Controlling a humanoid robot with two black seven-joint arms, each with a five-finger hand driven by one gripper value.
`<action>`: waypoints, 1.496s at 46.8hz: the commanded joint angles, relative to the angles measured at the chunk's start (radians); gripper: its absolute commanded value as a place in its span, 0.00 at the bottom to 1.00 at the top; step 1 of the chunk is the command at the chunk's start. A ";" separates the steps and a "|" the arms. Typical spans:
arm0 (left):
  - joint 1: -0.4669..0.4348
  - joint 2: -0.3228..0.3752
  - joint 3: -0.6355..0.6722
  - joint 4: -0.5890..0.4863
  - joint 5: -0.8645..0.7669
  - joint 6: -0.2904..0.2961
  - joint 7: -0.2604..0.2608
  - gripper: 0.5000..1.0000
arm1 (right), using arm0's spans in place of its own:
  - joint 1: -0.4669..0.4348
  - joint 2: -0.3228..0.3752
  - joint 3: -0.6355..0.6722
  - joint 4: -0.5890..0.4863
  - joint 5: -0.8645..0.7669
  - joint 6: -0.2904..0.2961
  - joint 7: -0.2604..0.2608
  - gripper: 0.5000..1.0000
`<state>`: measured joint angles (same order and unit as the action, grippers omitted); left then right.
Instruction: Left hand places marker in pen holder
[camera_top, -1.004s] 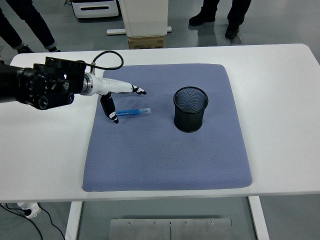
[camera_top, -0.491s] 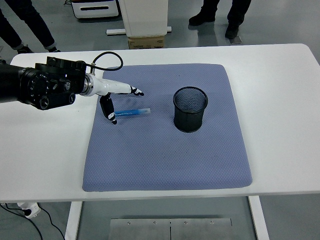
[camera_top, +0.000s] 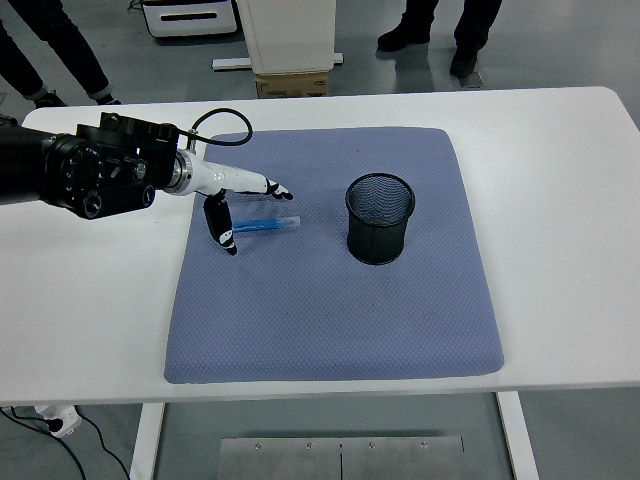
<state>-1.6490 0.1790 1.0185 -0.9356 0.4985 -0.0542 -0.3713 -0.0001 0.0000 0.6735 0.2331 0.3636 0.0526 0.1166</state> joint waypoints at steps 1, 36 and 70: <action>0.000 -0.006 0.000 0.000 0.002 -0.004 -0.001 1.00 | 0.000 0.000 0.000 0.000 0.000 0.001 0.000 1.00; -0.002 -0.021 0.000 0.000 0.031 -0.016 -0.003 0.69 | 0.000 0.000 0.000 0.000 0.000 0.000 0.000 1.00; 0.000 -0.027 -0.001 0.000 0.069 -0.012 -0.003 0.47 | 0.000 0.000 0.000 0.000 0.000 0.000 0.000 1.00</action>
<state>-1.6489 0.1534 1.0171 -0.9358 0.5660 -0.0661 -0.3744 0.0000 0.0000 0.6734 0.2331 0.3636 0.0527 0.1162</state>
